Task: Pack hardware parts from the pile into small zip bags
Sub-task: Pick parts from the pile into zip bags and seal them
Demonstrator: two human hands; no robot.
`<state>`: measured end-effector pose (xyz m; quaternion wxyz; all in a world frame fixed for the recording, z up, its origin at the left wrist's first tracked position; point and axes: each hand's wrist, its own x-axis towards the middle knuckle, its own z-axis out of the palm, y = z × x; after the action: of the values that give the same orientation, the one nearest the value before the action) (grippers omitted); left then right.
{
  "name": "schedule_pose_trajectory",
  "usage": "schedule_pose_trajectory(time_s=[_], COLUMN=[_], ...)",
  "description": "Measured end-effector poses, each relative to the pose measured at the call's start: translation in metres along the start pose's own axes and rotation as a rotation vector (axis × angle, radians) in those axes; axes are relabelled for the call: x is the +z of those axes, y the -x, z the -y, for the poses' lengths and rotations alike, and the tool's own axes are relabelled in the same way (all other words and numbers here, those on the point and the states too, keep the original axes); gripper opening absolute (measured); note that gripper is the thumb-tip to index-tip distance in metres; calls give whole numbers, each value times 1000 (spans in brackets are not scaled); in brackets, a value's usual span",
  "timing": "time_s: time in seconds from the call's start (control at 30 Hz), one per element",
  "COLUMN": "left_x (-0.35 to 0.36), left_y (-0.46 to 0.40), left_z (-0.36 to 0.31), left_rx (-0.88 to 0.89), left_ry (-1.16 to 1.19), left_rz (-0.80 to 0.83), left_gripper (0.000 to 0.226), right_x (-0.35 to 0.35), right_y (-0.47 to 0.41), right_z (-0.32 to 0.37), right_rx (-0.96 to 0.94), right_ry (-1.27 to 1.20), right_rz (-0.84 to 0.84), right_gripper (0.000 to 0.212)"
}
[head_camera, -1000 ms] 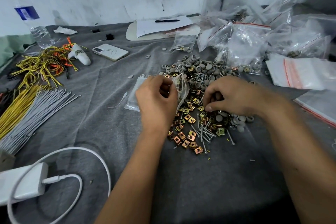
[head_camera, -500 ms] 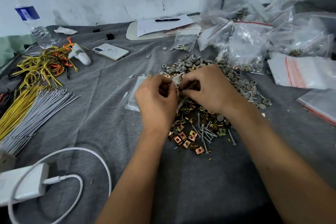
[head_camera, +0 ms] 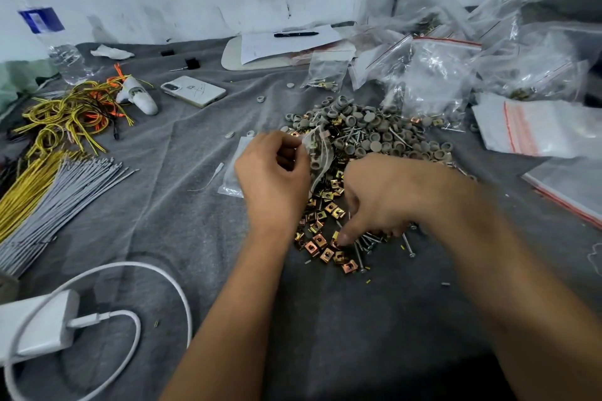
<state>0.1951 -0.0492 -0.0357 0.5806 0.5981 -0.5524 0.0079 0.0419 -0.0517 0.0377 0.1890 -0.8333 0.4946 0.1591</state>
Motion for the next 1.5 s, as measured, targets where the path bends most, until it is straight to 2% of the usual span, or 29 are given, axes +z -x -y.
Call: schedule_pose_trajectory(time_s=[0.17, 0.33, 0.43, 0.6, 0.73, 0.83, 0.93, 1.2, 1.33, 1.5], left_x=[0, -1, -2, -2, -1, -2, -1, 0, 1, -1], left_y=[1, 2, 1, 2, 2, 3, 3, 3, 4, 4], left_z=[1, 1, 2, 0, 0, -1, -1, 0, 1, 2], left_rx=[-23, -20, -30, -11, 13, 48, 71, 59, 68, 23], left_ry=[-4, -3, 17, 16, 6, -6, -12, 5, -1, -10], left_rz=[12, 10, 9, 14, 14, 18, 22, -2, -3, -20], left_gripper=[9, 9, 9, 10, 11, 11, 9, 8, 7, 8], right_x=[3, 2, 5, 0, -1, 1, 4, 19, 25, 25], right_y=[0, 3, 0, -3, -5, -16, -28, -50, -49, -41], right_z=[17, 16, 9, -14, -21, -15, -7, 3, -3, -9], right_rx=[7, -36, -34, -44, -85, -114, -128, -189, -228, -357], right_ry=[73, 111, 47, -107, -373, -293, -351, -469, -480, -448], right_rz=[-30, -110, -148, -190, -362, -471, -637, -962, -961, -720], right_gripper=[31, 35, 11, 12, 14, 12, 5, 15, 13, 22])
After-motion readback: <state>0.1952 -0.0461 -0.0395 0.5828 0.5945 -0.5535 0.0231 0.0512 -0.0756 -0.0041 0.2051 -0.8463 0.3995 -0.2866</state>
